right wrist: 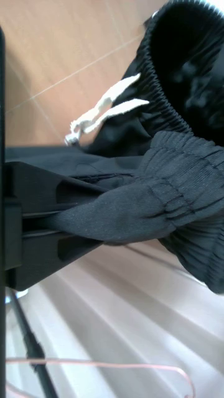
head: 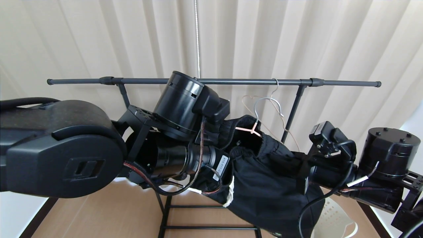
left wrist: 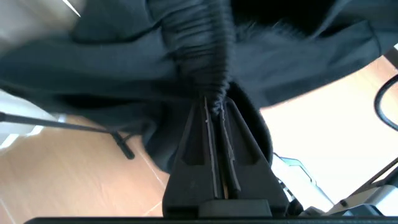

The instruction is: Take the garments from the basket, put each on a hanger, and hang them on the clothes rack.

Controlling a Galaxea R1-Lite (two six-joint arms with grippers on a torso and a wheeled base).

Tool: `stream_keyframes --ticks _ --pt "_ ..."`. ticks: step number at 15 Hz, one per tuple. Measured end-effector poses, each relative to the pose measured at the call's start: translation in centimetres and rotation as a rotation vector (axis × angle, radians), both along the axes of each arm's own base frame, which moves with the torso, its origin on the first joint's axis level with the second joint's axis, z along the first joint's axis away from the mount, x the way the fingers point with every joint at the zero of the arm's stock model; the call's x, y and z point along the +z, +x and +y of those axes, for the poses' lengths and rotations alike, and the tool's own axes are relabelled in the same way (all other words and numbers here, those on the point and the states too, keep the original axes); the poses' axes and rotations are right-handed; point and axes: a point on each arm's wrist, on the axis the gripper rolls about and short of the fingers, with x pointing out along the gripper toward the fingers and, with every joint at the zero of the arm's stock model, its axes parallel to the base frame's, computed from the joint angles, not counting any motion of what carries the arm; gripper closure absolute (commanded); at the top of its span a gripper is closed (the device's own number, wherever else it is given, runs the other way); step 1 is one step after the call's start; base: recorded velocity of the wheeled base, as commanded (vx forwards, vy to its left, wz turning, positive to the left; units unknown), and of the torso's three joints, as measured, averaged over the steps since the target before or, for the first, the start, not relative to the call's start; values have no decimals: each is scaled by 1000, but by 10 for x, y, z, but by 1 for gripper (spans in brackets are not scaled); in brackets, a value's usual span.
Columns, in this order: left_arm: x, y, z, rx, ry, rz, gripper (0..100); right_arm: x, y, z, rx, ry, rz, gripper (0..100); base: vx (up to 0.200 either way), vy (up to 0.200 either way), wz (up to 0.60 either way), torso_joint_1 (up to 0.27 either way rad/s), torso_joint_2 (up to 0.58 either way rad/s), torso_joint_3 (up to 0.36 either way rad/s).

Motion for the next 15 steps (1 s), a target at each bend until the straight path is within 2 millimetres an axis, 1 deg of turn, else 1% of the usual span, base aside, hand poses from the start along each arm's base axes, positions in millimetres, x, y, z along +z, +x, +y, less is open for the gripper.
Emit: stream_keyframes --ticks 5,9,10,12,15 --pt "-11 4 -3 -1 29 19 100 3 -7 -2 52 20 0 100 0 0 0 0 0 0" --pt "-19 16 -17 2 -14 -18 100 8 -13 -5 62 29 -17 100 0 0 0 0 0 0" --pt "-22 17 -19 1 -13 -17 0 8 -14 -5 62 30 -18 100 0 0 0 0 0 0" --pt "-26 18 -22 0 -7 -12 0 9 -15 -5 62 31 -20 100 0 0 0 0 0 0" --pt "-26 13 -16 10 4 -15 0 8 -15 -5 70 32 -18 100 0 0 0 0 0 0"
